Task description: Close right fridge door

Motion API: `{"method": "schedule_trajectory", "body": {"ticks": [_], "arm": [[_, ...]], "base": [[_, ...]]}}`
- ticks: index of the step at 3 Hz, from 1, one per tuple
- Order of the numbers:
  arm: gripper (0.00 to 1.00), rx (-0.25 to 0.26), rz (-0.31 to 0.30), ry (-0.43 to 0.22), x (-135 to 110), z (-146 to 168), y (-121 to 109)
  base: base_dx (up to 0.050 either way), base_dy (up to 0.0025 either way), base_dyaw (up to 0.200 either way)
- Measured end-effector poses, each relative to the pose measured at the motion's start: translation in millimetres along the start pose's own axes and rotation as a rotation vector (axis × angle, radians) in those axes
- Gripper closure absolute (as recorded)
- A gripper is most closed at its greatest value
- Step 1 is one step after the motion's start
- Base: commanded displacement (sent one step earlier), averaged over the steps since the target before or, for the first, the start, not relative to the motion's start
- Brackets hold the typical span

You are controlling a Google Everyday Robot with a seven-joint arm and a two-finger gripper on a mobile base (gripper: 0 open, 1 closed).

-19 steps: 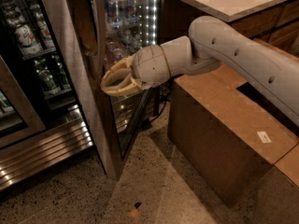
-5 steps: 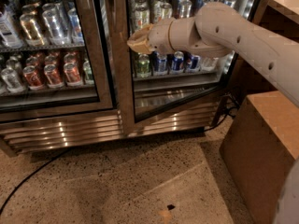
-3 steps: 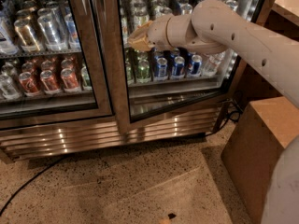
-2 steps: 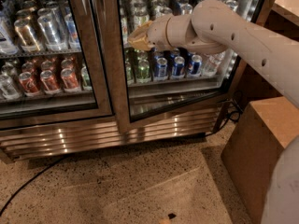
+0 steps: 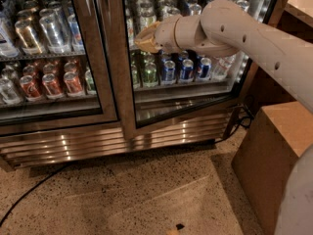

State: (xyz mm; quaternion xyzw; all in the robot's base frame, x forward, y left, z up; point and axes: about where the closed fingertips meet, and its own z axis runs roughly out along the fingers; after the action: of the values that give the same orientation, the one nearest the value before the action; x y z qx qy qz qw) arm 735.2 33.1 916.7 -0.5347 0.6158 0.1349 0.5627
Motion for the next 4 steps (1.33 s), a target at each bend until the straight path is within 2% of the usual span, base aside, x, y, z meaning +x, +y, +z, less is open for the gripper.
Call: {"method": "schedule_trajectory", "body": {"ticks": [2, 3, 4], "arm": [[1.00, 0.017, 0.007, 0.006, 0.6, 0.0, -3.0], [1.00, 0.017, 0.007, 0.006, 0.6, 0.0, -3.0], [1.00, 0.018, 0.007, 0.006, 0.6, 0.0, -3.0]], "base": [[0.000, 0.00000, 0.000], [0.043, 0.00221, 0.102], [0.000, 0.00000, 0.000]]}}
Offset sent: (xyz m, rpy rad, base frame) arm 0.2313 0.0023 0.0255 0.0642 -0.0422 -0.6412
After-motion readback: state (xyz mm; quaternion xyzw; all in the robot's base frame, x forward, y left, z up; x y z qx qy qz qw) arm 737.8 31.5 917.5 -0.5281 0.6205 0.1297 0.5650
